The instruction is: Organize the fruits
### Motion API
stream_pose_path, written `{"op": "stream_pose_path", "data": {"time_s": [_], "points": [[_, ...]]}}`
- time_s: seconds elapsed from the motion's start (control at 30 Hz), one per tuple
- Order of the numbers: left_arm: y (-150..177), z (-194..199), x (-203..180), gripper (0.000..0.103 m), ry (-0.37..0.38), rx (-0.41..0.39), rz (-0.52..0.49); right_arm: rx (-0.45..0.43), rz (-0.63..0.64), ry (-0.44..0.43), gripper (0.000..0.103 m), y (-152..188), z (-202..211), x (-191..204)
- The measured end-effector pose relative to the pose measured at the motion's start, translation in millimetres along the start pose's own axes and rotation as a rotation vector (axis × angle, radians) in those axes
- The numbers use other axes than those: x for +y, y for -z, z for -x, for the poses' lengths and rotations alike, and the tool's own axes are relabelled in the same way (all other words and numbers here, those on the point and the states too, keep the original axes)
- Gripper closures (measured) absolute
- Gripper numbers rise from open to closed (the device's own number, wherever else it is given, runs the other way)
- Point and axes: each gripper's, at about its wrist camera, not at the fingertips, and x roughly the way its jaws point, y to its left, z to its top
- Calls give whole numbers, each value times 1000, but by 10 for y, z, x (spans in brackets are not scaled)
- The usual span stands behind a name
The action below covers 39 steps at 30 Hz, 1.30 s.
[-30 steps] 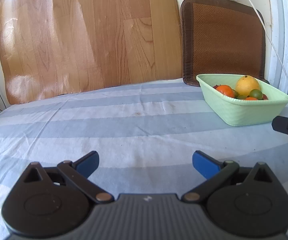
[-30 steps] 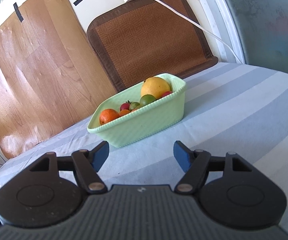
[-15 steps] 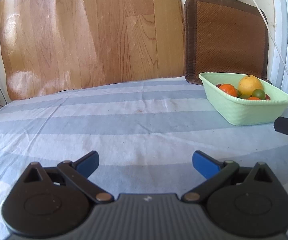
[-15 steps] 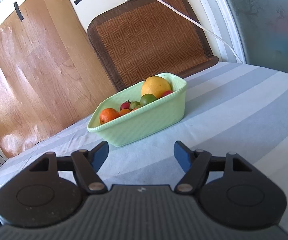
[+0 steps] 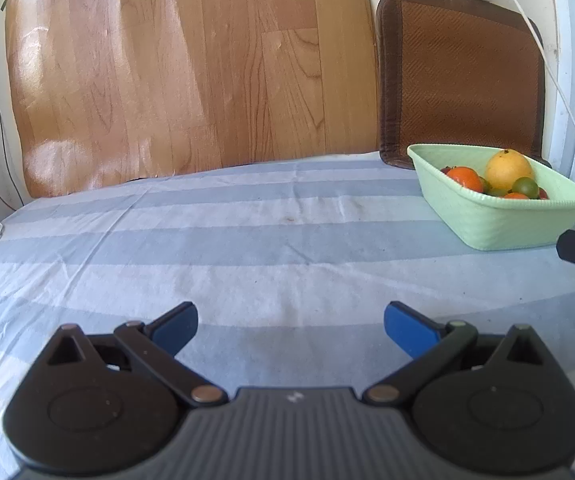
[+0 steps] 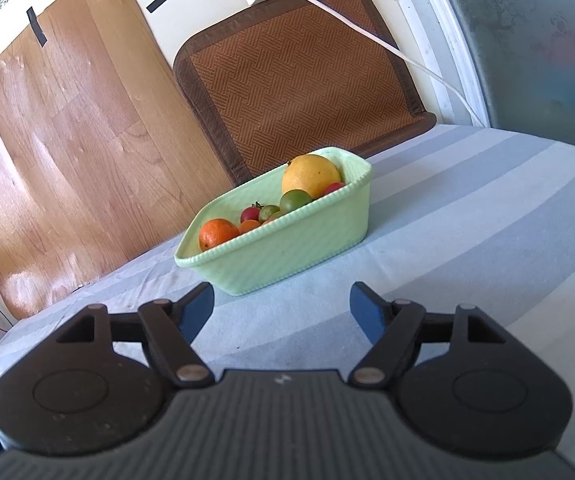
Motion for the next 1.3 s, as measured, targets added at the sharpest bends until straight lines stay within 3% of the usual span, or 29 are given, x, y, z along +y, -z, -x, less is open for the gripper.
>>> {"op": "stream_pose_path", "data": {"time_s": [0.43, 1.3], "points": [[-9, -24, 34, 0, -33, 20, 11, -2, -6, -4, 25, 3, 6, -11], [5, -25, 34, 0, -29, 33, -16, -1, -15, -13, 23, -1, 8, -11]]}}
